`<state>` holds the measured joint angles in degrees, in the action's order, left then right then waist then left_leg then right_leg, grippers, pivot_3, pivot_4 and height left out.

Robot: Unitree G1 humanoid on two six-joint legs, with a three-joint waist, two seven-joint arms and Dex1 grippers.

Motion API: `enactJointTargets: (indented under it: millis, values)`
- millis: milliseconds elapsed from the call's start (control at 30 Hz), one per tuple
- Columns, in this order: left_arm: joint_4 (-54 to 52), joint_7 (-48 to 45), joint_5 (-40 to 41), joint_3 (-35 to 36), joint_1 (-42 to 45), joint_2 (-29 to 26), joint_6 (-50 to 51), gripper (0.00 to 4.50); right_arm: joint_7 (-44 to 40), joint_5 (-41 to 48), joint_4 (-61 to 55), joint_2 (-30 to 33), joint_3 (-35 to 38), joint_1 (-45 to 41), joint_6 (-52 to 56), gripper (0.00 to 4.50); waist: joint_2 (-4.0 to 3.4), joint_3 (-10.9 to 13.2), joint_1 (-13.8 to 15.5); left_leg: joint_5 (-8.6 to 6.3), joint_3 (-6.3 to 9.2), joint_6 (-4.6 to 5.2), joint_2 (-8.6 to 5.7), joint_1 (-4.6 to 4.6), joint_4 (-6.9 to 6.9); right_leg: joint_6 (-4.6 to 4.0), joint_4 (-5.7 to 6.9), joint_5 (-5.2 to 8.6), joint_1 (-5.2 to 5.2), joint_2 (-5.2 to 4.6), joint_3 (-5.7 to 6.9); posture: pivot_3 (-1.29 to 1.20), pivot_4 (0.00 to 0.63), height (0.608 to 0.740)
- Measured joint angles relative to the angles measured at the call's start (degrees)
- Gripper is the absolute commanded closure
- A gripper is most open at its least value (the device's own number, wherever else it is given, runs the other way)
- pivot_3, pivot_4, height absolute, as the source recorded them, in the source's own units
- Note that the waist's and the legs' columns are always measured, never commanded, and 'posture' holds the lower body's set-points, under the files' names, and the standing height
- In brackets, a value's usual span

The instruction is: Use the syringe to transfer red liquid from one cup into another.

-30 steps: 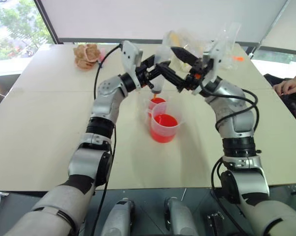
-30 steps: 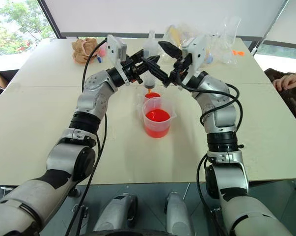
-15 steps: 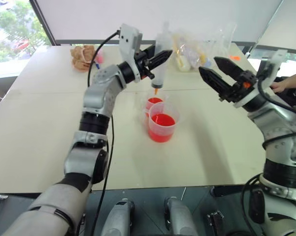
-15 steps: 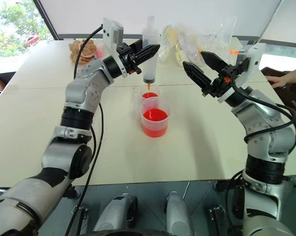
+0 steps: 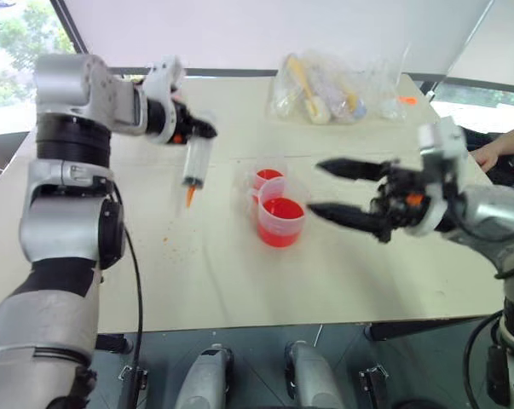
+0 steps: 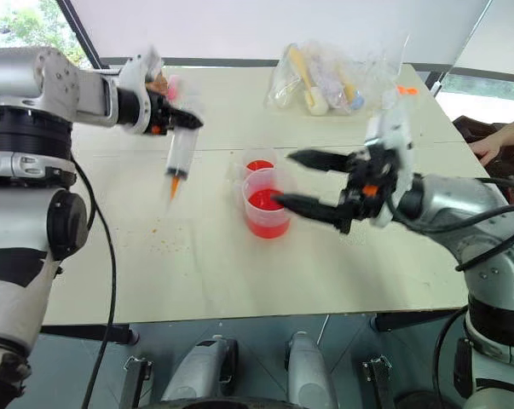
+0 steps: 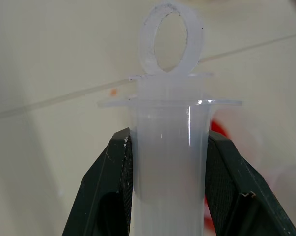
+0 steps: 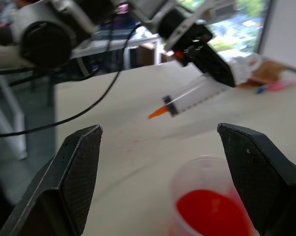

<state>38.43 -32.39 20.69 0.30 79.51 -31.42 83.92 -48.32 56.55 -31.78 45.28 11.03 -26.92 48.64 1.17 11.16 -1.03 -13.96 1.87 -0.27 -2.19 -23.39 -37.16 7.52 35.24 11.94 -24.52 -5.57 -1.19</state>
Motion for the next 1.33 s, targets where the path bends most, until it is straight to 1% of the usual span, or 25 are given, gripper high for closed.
enactJointTargets:
  millis: [67, 167, 200, 333, 400, 500, 533, 567, 667, 733, 800, 833, 900, 933, 1033, 1100, 1167, 1233, 1267, 1333]
  values:
    - [-3.3, -0.1, 0.0, -1.3, -6.1, -0.8, 2.3, 3.11, -1.6, -2.8, -0.5, -0.2, -5.0, 1.1, -1.2, 0.60, -0.02, 0.0, 0.0, 0.00, 0.00, 0.00, 0.01, 0.02, 0.02, 0.00, -0.01, 0.00, 0.00, -0.01, -0.03, 0.00, 0.150, 0.737]
    - [-4.7, 1.2, 0.0, -1.8, -15.6, 0.9, 4.6, 3.11, -2.7, -6.6, 0.7, -1.7, -10.0, 2.5, -3.2, 0.60, 0.05, 0.0, 0.2, 0.03, 0.02, -0.04, 0.01, -0.12, -0.09, -0.02, 0.05, -0.01, -0.10, -0.02, -0.04, 0.00, 0.150, 0.737]
    - [-5.5, 1.6, 0.0, -1.4, -17.4, 1.5, 4.9, 3.11, -2.9, -7.4, 0.9, -1.8, -10.8, 2.7, -3.7, 0.60, 0.12, 0.1, 0.5, 0.04, 0.04, -0.06, 0.02, -0.17, -0.12, -0.02, 0.07, -0.01, -0.12, -0.04, -0.03, 0.00, 0.150, 0.737]
    - [-10.5, 3.8, -0.1, 0.7, -19.0, 2.9, 5.5, 3.11, -3.3, -10.5, 1.2, -2.3, -13.1, 3.2, -5.4, 0.60, 0.18, 0.0, 1.3, 0.05, 0.10, -0.11, 0.02, -0.18, -0.13, -0.02, -0.02, -0.01, -0.06, -0.13, 0.01, 0.00, 0.150, 0.737]
    - [-12.0, 4.6, -0.1, 1.2, -20.4, 4.6, 4.9, 2.10, -3.4, -11.6, 1.6, -2.7, -14.5, 3.4, -5.7, 0.52, 0.18, 0.0, 1.6, 0.05, 0.09, -0.11, 0.00, -0.18, -0.13, -0.02, -0.03, -0.01, -0.05, -0.14, 0.00, 0.00, 0.150, 0.737]
    - [-12.8, 5.3, 0.0, 2.8, -20.7, 5.7, 4.4, 0.64, -3.6, -12.4, 1.9, -3.3, -15.1, 3.8, -5.7, 0.52, 0.15, 0.0, 1.7, 0.05, 0.08, -0.11, -0.02, -0.12, -0.13, -0.03, -0.02, -0.02, -0.02, -0.14, 0.00, 0.00, 0.150, 0.737]
    - [-13.0, 5.3, 0.1, 3.0, -20.7, 5.9, 4.3, 0.27, -3.6, -12.5, 1.9, -3.3, -15.0, 3.9, -5.7, 0.52, 0.15, 0.0, 1.6, 0.05, 0.07, -0.11, -0.02, -0.07, -0.13, -0.03, -0.02, -0.02, 0.02, -0.14, 0.00, 0.00, 0.150, 0.737]
    - [-13.3, 5.4, 0.1, 3.4, -20.7, 6.0, 4.3, 0.05, -3.6, -12.5, 1.9, -3.3, -15.0, 4.1, -5.7, 0.52, 0.15, 0.0, 1.6, 0.05, 0.07, -0.11, -0.01, -0.02, -0.13, -0.03, -0.02, -0.02, 0.06, -0.14, 0.00, 0.00, 0.150, 0.737]
    - [-14.1, 6.4, 0.0, 3.8, -21.2, 6.2, 4.4, 0.05, -3.5, -12.6, 1.9, -3.3, -15.0, 5.0, -5.6, 0.52, 0.13, 0.0, 1.4, 0.05, 0.06, -0.12, -0.01, 0.00, -0.12, -0.03, -0.02, -0.02, 0.07, -0.13, 0.00, 0.00, 0.150, 0.737]
    - [-16.3, 6.4, 0.4, 4.5, -22.6, 6.3, 4.0, 0.05, -3.3, -12.6, 1.8, -3.3, -15.0, 5.9, -5.6, 0.52, 0.12, 0.0, 1.3, 0.06, 0.06, -0.13, 0.02, 0.01, -0.12, -0.04, -0.01, -0.02, 0.06, -0.13, 0.00, 0.00, 0.150, 0.737]
    - [-19.4, 6.7, 0.9, 6.1, -24.9, 7.2, 1.2, 0.05, -3.2, -12.6, 1.8, -3.2, -14.8, 6.7, -5.5, 0.52, 0.13, 0.0, 1.4, 0.07, 0.07, -0.14, 0.04, -0.02, -0.12, -0.04, -0.02, -0.03, 0.05, -0.14, -0.01, 0.00, 0.150, 0.737]
    - [-20.6, 7.1, 1.0, 6.4, -25.8, 7.4, -0.6, 0.05, -3.1, -12.6, 1.8, -3.0, -14.6, 7.0, -5.5, 0.52, 0.13, 0.0, 1.4, 0.07, 0.07, -0.15, 0.04, -0.03, -0.13, -0.05, -0.02, -0.03, 0.05, -0.15, -0.01, 0.00, 0.150, 0.737]
    - [-27.8, 8.2, -0.1, 7.5, -30.0, 7.6, -10.8, 0.05, -2.7, -12.6, 1.7, -2.3, -13.5, 8.5, -5.5, 0.52, 0.15, 0.0, 1.5, 0.07, 0.05, -0.17, 0.04, -0.06, -0.09, -0.08, -0.03, -0.05, -0.01, -0.24, -0.03, 0.00, 0.150, 0.737]
    - [-30.4, 8.2, -0.2, 8.1, -31.2, 7.1, -14.0, 0.05, -2.4, -12.6, 1.7, -1.9, -12.6, 9.3, -5.4, 0.52, 0.15, 0.0, 1.6, 0.07, 0.03, -0.18, 0.03, -0.09, -0.07, -0.10, -0.03, -0.06, -0.07, -0.28, -0.03, 0.00, 0.150, 0.737]
    - [-36.5, 4.9, 3.9, 13.5, -31.9, 5.8, -17.8, 0.05, -1.1, -11.4, 1.8, -1.3, -8.2, 11.2, -4.9, 0.52, 0.14, 0.0, 1.7, 0.06, 0.00, -0.18, 0.01, -0.09, -0.06, -0.10, -0.07, -0.07, -0.05, -0.30, -0.02, 0.00, 0.150, 0.737]
    - [-40.8, 1.6, 5.0, 14.4, -34.7, 2.9, -23.5, 0.05, 0.7, -9.2, 1.9, -1.4, -3.2, 13.0, -4.2, 0.52, 0.13, 0.0, 1.7, 0.06, -0.02, -0.17, 0.01, -0.07, -0.04, -0.11, -0.11, -0.06, -0.02, -0.31, -0.03, 0.00, 0.150, 0.737]
    - [-42.0, 0.3, 6.5, 16.4, -36.5, 2.1, -24.8, 0.05, 2.0, -7.7, 2.7, -1.4, 1.0, 15.5, -3.6, 0.52, 0.13, 0.0, 1.7, 0.06, -0.02, -0.16, 0.01, -0.07, -0.04, -0.12, -0.13, -0.06, -0.01, -0.31, -0.02, 0.00, 0.150, 0.737]
    - [-42.4, -0.5, 8.8, 18.1, -38.0, 2.1, -24.6, 0.05, 2.8, -6.8, 3.2, -1.4, 3.2, 17.4, -3.0, 0.52, 0.13, 0.0, 1.8, 0.07, -0.01, -0.15, 0.00, -0.08, -0.07, -0.12, -0.14, -0.06, 0.02, -0.30, 0.00, 0.00, 0.150, 0.737]
    - [-43.9, -1.7, 9.3, 18.1, -39.8, 1.5, -25.6, 0.05, 3.1, -6.7, 3.2, -1.3, 3.8, 18.1, -2.9, 0.52, 0.13, 0.0, 1.7, 0.06, -0.04, -0.15, 0.00, -0.07, -0.07, -0.12, -0.15, -0.06, 0.02, -0.30, -0.01, 0.00, 0.150, 0.737]
    - [-47.6, -5.6, 9.2, 16.1, -45.8, -1.7, -30.2, 0.05, 3.5, -6.8, 3.4, -1.1, 5.7, 20.9, -2.8, 0.52, 0.12, 0.0, 1.5, 0.04, -0.13, -0.12, 0.01, -0.03, -0.01, -0.16, -0.16, -0.03, 0.02, -0.30, -0.07, 0.00, 0.150, 0.737]
